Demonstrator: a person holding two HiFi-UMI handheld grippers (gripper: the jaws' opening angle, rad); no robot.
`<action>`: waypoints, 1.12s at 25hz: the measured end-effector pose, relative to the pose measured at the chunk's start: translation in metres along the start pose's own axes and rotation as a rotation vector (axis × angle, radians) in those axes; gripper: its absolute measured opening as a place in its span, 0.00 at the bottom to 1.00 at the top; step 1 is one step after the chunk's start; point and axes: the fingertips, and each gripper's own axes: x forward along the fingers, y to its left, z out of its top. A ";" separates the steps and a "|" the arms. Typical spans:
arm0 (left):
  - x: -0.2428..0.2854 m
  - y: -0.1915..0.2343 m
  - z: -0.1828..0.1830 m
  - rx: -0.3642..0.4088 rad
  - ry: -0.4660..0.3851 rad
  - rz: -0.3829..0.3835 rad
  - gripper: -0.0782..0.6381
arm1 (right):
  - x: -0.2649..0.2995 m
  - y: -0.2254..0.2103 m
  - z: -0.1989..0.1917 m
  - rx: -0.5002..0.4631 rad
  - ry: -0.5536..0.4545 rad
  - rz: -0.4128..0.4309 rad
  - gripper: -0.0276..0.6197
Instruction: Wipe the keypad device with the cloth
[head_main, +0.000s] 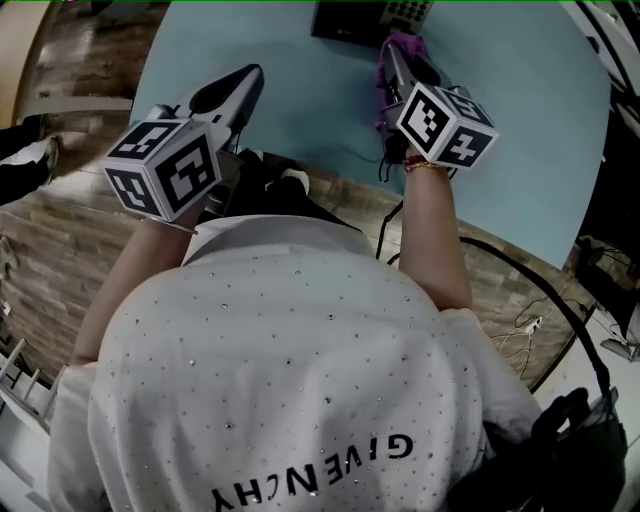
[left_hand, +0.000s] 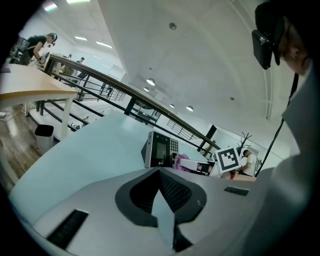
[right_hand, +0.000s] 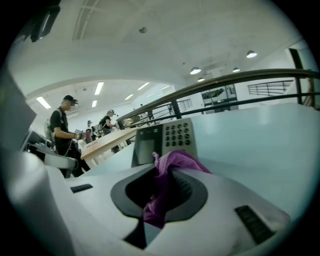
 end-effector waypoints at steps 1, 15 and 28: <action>-0.004 0.000 0.001 -0.001 -0.013 0.010 0.11 | 0.003 0.014 0.001 -0.033 0.005 0.046 0.10; -0.071 0.027 0.004 -0.047 -0.154 0.168 0.11 | 0.050 0.097 -0.038 -0.207 0.215 0.200 0.10; -0.041 0.024 -0.001 -0.054 -0.131 0.124 0.11 | 0.030 0.045 -0.039 -0.177 0.193 0.103 0.10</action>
